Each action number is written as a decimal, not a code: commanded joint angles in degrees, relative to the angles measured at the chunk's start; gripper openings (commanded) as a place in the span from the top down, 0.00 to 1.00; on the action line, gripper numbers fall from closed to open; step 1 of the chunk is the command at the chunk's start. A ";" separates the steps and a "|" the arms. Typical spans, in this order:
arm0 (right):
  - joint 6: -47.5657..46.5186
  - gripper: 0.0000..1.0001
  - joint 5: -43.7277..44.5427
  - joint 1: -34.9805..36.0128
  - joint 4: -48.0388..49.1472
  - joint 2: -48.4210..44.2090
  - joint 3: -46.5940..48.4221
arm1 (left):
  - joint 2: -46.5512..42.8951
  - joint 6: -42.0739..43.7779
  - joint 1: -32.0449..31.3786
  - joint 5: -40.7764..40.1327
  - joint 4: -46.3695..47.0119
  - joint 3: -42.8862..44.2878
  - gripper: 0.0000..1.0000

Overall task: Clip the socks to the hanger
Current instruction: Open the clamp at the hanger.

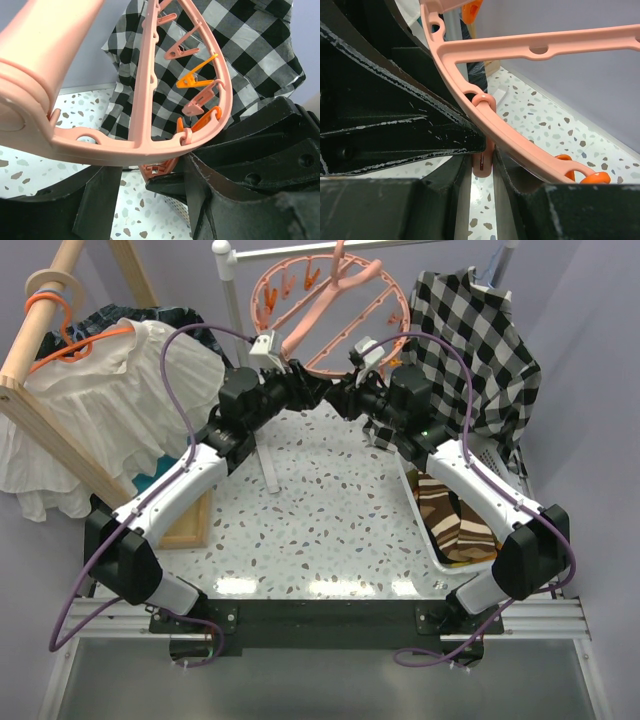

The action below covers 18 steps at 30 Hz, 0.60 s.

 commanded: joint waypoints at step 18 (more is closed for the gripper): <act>-6.53 0.64 4.37 1.91 -4.19 -3.17 1.85 | 2.46 1.49 -0.34 -0.97 0.77 5.16 0.83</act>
